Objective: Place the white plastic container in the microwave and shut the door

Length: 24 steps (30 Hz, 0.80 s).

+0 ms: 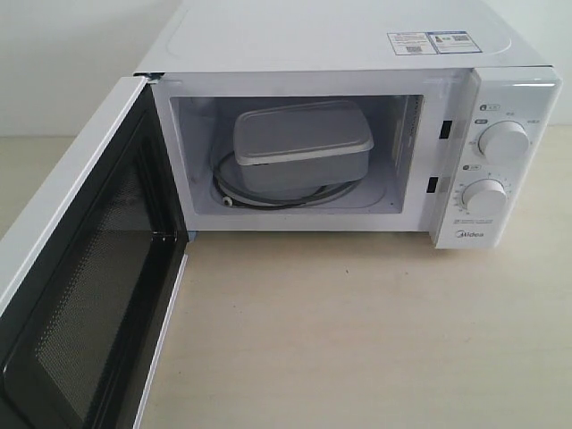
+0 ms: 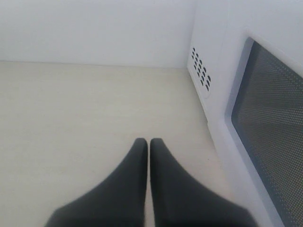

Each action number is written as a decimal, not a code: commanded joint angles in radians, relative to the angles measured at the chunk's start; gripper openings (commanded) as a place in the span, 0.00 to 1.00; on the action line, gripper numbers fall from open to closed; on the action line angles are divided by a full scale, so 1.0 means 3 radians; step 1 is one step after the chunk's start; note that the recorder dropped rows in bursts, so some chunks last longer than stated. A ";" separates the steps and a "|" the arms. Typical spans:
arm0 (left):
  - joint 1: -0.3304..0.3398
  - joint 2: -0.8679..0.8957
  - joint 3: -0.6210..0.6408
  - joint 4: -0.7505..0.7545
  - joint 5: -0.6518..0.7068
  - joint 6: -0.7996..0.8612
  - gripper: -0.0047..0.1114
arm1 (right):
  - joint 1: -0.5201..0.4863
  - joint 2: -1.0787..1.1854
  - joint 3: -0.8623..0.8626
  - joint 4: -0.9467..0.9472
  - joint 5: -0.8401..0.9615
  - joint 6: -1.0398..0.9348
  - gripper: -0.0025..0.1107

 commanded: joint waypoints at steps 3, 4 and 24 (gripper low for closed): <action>-0.0006 -0.0012 0.0013 -0.0030 -0.0001 -0.0005 0.08 | -0.0021 -0.0019 -0.0002 -0.0031 0.0018 -0.0061 0.02; -0.0006 -0.0012 0.0013 -0.0030 -0.0001 -0.0005 0.08 | -0.0021 -0.0019 -0.0002 -0.0025 0.0018 -0.0061 0.02; -0.0006 -0.0012 0.0013 -0.0030 -0.0001 -0.0005 0.08 | 0.0108 -0.0019 -0.0002 0.0018 0.0032 -0.0034 0.02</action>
